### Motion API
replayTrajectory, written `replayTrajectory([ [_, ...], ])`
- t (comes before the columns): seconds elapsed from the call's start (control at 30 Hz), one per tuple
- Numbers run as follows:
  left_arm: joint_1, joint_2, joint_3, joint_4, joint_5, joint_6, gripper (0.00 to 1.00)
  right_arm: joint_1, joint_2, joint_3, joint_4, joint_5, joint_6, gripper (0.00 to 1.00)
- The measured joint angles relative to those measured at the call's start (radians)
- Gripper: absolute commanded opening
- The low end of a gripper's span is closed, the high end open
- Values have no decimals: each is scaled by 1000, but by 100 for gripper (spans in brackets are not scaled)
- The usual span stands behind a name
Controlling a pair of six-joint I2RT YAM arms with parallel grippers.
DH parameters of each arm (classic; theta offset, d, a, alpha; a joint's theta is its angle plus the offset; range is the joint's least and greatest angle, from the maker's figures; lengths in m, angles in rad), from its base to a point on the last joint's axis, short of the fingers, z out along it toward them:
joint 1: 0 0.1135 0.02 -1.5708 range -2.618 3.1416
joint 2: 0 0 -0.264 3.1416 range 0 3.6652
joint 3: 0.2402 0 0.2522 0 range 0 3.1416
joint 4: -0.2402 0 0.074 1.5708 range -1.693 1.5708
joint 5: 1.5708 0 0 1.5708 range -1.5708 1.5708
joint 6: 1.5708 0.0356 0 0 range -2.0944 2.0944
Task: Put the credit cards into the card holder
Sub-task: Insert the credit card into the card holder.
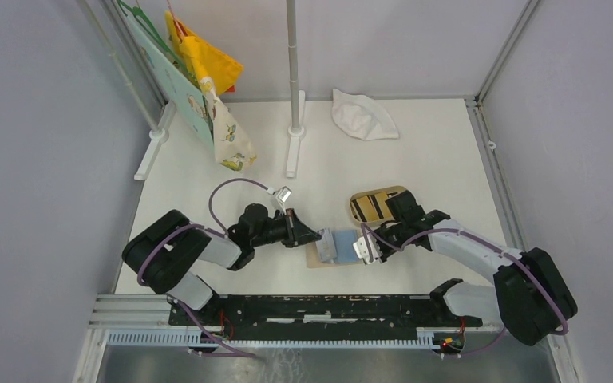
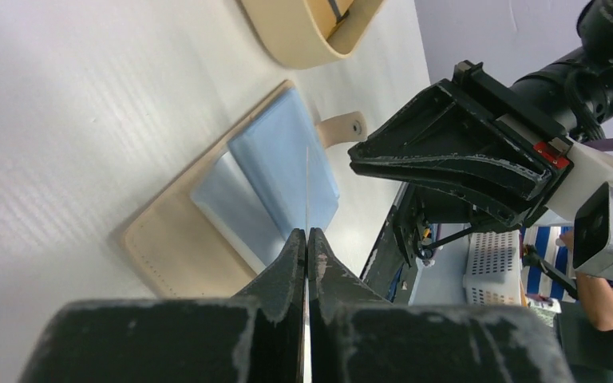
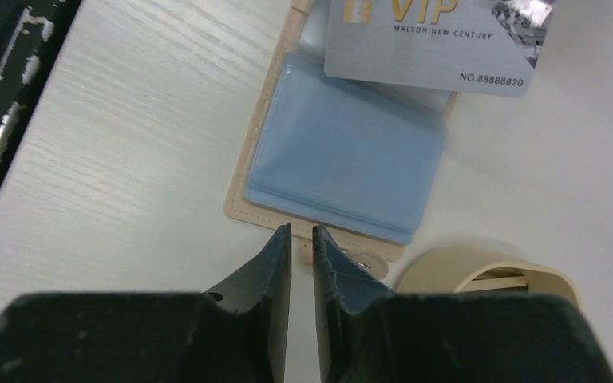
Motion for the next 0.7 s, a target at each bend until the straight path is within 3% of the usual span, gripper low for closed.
replayTrajectory([
  [0.23, 0, 12, -12, -3, -51, -18, 2, 26, 27, -2, 58, 105, 45, 20],
  [0.7, 3, 8, -42, 10, -99, -88, 2, 60, 71, -3, 78, 146, 68, 20],
])
